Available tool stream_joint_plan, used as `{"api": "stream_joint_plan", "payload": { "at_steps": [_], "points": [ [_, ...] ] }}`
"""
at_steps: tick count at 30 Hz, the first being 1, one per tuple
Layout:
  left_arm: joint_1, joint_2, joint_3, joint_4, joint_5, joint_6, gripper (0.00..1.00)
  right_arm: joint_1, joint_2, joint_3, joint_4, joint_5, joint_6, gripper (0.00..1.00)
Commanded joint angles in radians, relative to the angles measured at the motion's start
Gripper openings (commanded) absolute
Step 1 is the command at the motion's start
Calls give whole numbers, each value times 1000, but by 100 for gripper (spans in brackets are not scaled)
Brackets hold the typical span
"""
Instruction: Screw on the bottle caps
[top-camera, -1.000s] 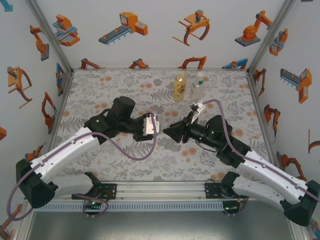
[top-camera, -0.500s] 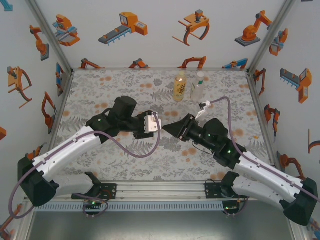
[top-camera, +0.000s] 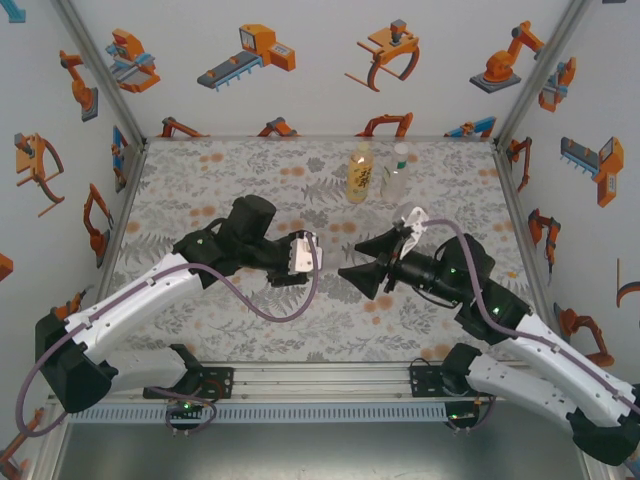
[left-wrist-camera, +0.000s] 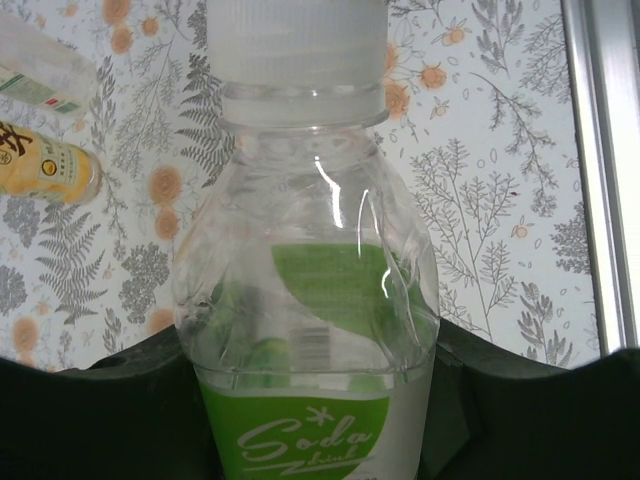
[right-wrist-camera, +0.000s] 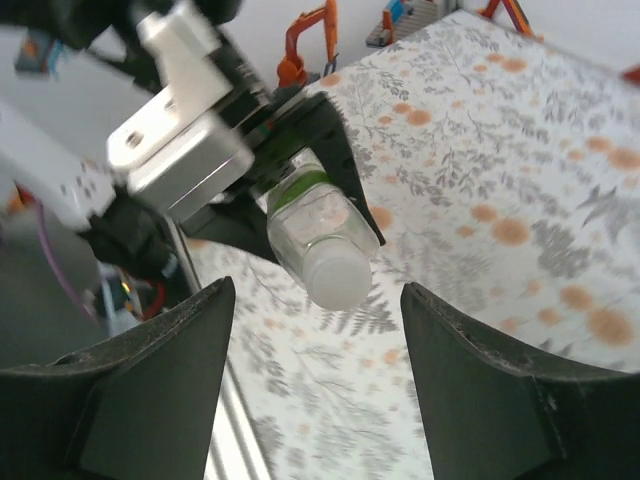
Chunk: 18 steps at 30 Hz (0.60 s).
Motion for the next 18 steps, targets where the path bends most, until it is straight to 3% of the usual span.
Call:
{"api": "stream_joint_plan", "payload": {
  "at_steps": [1,4,7,18],
  "points": [
    [-5,-19,37,-34,63,29,0,-3,44,86,-137,-183,-447,63],
    [-5,-18,39,-40,71,29,0,-3,107,155,-235,-238,-631,62],
    [-5,-19,39,-42,77,30,0,-2,155,187,-262,-256,-709,60],
    [-9,-18,41,-42,83,27,0,-2,179,136,-151,-265,-709,46]
  ]
}}
